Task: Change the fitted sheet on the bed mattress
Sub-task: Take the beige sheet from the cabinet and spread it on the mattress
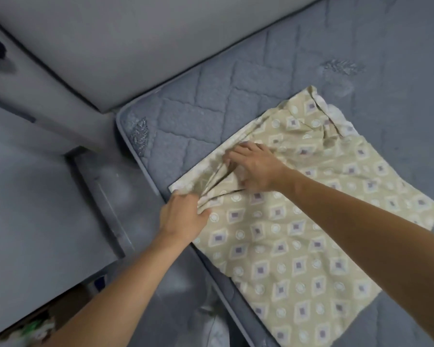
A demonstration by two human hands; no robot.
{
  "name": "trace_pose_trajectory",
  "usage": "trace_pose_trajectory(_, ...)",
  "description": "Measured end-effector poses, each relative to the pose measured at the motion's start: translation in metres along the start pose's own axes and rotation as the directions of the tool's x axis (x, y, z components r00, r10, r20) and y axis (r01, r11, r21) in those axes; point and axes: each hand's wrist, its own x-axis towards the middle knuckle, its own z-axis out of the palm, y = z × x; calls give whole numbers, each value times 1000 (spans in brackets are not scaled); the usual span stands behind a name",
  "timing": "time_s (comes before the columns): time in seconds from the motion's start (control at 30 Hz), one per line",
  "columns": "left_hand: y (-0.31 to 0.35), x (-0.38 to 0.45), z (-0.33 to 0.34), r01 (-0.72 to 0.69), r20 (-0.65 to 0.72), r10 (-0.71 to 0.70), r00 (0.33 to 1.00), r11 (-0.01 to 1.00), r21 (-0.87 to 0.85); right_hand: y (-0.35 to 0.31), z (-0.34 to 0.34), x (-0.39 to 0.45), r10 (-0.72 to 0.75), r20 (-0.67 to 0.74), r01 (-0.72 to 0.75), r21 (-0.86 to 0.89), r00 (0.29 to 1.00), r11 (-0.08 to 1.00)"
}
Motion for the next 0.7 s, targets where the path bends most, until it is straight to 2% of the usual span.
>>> trace_pose_trajectory(0.07, -1, -6, 4, -96, -52, 96, 994, 995, -2, -12, 3, 3, -74, 136, 71, 32, 988, 997)
trace_pose_trajectory(0.17, -10, -15, 12, -183, -91, 183, 979, 983, 5, -18, 2, 2, -114, 251, 109, 32, 961, 994)
trace_pose_trajectory(0.27, -14, -24, 18, -92, -7, 93, 996, 977, -194, -16, -8, -5, -93, 325, 64, 98, 941, 993)
trace_pose_trajectory(0.33, -12, -31, 22, -54, -12, 52, 999, 968, -246, -16, -13, -18, -68, 358, 55, 47, 931, 997)
trace_pose_trajectory(0.4, -7, -38, 26, -35, -29, 26, 999, 943, -330, -7, -5, -32, -60, 295, 106, -142, 953, 984)
trace_pose_trajectory(0.47, -1, -42, 31, -11, 8, 18, 1000, 858, -514, 9, 3, -51, -15, 187, 71, -295, 982, 953)
trace_pose_trajectory(0.57, 29, -58, 33, -31, 53, 100, 994, 688, -725, 37, 6, -85, 166, 67, -135, -326, 984, 936)
trace_pose_trajectory(0.7, 81, -84, 47, -65, 67, 178, 982, 645, -762, 65, 14, -149, 300, -61, -305, -273, 952, 912)
